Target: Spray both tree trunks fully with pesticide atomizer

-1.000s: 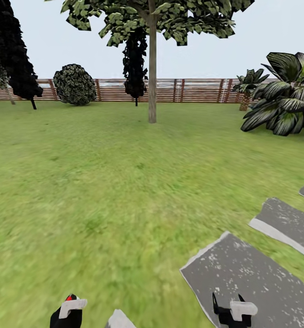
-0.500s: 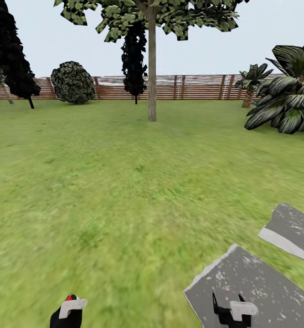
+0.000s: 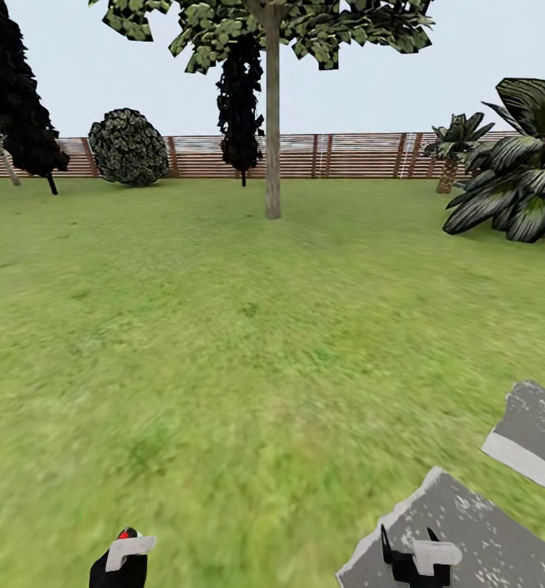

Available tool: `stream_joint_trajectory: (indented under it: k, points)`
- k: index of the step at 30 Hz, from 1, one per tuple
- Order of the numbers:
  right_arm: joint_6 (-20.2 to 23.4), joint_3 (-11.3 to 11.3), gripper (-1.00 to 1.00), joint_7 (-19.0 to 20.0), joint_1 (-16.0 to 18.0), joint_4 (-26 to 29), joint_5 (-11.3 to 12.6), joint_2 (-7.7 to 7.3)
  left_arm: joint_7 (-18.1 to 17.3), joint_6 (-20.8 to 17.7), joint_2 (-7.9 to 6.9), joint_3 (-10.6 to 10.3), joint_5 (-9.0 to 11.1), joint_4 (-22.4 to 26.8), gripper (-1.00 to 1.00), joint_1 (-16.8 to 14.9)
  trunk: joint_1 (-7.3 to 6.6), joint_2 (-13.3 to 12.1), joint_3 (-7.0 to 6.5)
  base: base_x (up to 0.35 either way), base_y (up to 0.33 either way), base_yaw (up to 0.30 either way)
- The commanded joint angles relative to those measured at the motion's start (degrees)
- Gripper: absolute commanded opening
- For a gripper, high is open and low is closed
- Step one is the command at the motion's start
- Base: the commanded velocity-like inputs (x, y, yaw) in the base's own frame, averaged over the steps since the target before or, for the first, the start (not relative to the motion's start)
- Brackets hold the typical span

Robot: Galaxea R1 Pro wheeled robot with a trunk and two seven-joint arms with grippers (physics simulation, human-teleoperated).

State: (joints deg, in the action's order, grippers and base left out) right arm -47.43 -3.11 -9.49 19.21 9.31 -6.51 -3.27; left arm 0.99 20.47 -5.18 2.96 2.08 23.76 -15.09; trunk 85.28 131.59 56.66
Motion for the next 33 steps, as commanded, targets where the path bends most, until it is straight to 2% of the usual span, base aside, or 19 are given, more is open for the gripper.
stream_joint_trajectory:
  k: [1, 33]
  points:
    - [-0.12, -0.31, 1.00, -0.26, 0.03, -0.02, -0.61, 0.01, 0.07, 0.20, 0.01, -0.06, 0.21, -0.03, -1.00, -0.03, 0.02, 0.02, 0.05, 0.339, 0.000, 0.000]
    - [-0.21, -0.31, 1.00, -0.26, 0.03, 0.01, -0.61, 0.01, 0.07, 0.26, 0.01, -0.06, 0.24, -0.03, -1.00, -0.02, 0.02, 0.02, 0.05, 0.339, 0.000, 0.000]
